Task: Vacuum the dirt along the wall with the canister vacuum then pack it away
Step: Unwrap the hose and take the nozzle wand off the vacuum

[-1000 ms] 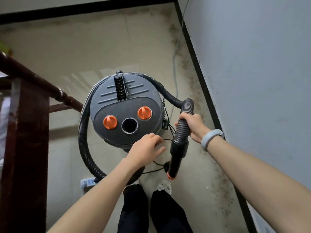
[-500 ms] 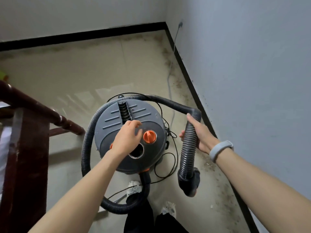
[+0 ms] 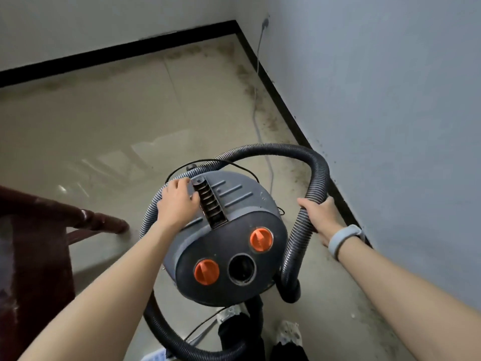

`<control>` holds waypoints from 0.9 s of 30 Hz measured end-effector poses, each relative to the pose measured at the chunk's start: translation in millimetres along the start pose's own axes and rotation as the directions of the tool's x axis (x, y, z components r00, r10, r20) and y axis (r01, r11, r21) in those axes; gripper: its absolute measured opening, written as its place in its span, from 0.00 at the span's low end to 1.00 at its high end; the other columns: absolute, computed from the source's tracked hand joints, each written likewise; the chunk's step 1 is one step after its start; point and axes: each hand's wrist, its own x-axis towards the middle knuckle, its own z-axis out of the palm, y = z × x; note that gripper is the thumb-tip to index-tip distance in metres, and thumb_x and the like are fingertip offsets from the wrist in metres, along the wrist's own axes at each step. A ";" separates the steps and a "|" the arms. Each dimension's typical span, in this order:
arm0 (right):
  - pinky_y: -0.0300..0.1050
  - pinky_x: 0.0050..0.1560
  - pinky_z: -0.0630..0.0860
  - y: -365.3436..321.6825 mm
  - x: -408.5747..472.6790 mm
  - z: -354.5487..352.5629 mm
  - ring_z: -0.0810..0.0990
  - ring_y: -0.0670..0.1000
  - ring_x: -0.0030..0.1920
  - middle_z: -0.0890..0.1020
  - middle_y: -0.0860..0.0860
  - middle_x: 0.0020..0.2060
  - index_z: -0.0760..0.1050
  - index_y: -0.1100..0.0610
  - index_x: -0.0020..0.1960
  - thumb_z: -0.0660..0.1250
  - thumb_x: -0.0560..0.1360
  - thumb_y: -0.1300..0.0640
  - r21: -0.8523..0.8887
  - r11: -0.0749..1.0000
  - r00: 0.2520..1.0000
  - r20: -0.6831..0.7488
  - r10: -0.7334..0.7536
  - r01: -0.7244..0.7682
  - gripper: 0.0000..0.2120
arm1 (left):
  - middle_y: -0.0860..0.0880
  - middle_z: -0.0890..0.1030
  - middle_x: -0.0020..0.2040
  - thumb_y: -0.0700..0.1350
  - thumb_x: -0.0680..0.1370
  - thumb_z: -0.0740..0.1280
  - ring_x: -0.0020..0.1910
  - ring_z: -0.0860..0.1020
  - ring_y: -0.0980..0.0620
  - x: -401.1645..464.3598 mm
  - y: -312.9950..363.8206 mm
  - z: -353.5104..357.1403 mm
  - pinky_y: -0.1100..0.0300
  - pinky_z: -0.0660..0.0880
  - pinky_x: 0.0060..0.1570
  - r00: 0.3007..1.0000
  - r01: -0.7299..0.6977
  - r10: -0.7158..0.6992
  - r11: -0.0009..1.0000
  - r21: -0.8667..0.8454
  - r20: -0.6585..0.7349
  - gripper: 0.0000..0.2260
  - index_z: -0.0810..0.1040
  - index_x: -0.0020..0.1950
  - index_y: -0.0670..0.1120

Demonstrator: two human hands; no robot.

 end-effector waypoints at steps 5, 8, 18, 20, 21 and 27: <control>0.43 0.39 0.69 4.3 21.1 21.2 0.74 0.53 0.37 0.75 0.54 0.42 0.67 0.63 0.57 0.68 0.71 0.58 -0.026 0.999 0.989 -0.144 0.019 -0.023 0.18 | 0.42 0.62 0.73 0.50 0.80 0.58 0.71 0.61 0.40 53.0 -17.0 11.0 0.45 0.60 0.69 0.996 0.041 -0.040 0.999 -0.015 0.075 0.23 0.63 0.73 0.44; 0.53 0.53 0.75 9.3 32.7 18.3 0.78 0.59 0.50 0.76 0.57 0.52 0.63 0.60 0.64 0.69 0.72 0.49 -0.054 0.998 0.993 -0.107 -0.043 0.037 0.27 | 0.45 0.59 0.75 0.54 0.80 0.57 0.74 0.57 0.44 76.5 -21.7 21.3 0.43 0.57 0.70 0.995 0.038 -0.039 0.999 0.011 0.090 0.24 0.61 0.74 0.47; 0.48 0.36 0.77 -5.5 40.8 12.7 0.79 0.54 0.35 0.77 0.52 0.38 0.67 0.53 0.47 0.72 0.69 0.46 -0.075 0.982 0.970 -0.162 -0.181 0.171 0.18 | 0.48 0.54 0.77 0.53 0.80 0.57 0.75 0.51 0.47 95.8 -19.6 25.9 0.41 0.53 0.69 0.983 -0.024 0.020 1.000 0.019 0.180 0.26 0.55 0.76 0.50; 0.49 0.36 0.79 -10.4 37.0 12.9 0.79 0.52 0.31 0.78 0.51 0.37 0.67 0.48 0.45 0.72 0.70 0.48 -0.057 0.963 0.961 -0.077 -0.266 0.262 0.14 | 0.41 0.62 0.73 0.51 0.79 0.60 0.71 0.60 0.42 97.2 -21.3 17.9 0.42 0.59 0.66 0.996 -0.020 0.021 1.000 -0.010 0.084 0.24 0.60 0.73 0.47; 0.48 0.35 0.78 -16.1 36.1 15.1 0.79 0.50 0.31 0.78 0.50 0.37 0.67 0.47 0.46 0.72 0.70 0.49 -0.062 0.945 0.944 -0.047 -0.325 0.322 0.14 | 0.38 0.65 0.70 0.50 0.79 0.61 0.68 0.63 0.38 98.8 -24.5 12.6 0.43 0.62 0.64 0.998 -0.012 0.014 0.999 -0.032 0.060 0.23 0.61 0.72 0.45; 0.28 0.28 0.67 -56.5 32.5 27.8 0.76 0.36 0.34 0.74 0.40 0.38 0.65 0.49 0.53 0.71 0.71 0.45 -0.321 0.817 0.860 -0.012 -0.509 0.479 0.18 | 0.33 0.73 0.57 0.40 0.77 0.65 0.55 0.72 0.33 99.2 -52.7 -12.3 0.47 0.69 0.53 0.998 -0.028 0.025 0.998 0.057 0.064 0.17 0.69 0.65 0.41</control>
